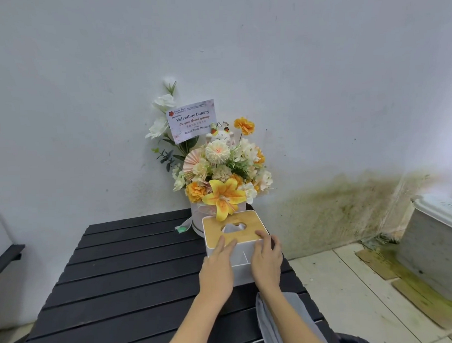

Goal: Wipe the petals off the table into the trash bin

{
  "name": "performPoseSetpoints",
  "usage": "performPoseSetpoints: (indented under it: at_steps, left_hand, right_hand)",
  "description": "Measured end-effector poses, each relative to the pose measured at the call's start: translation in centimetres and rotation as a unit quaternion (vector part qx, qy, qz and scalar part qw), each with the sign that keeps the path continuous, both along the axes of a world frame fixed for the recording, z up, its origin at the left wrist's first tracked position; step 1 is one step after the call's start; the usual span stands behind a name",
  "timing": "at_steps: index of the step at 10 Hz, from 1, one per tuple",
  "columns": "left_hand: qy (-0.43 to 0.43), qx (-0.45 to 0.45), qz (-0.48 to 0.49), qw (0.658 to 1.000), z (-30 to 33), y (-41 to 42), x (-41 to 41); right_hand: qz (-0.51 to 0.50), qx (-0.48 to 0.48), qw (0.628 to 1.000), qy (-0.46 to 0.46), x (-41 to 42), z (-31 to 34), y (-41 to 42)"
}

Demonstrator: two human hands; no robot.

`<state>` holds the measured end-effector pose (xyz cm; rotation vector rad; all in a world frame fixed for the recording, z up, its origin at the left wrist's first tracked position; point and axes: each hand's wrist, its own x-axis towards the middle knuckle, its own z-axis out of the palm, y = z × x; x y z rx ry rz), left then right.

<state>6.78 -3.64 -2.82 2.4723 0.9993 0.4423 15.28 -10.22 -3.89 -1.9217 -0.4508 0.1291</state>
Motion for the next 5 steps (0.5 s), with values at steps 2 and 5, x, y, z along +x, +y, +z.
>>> performPoseSetpoints:
  at_steps: [2,5]
  left_hand:
    - [0.041,0.029,-0.002,0.999,0.0,-0.2,-0.3]
    - [-0.078,0.085,-0.071,0.991,9.8,-0.7,-3.7]
  right_hand:
    - [-0.048,-0.084,0.993,-0.062,-0.3,-0.4,0.4]
    - [0.065,0.029,0.992,-0.106,-3.6,9.8,-1.0]
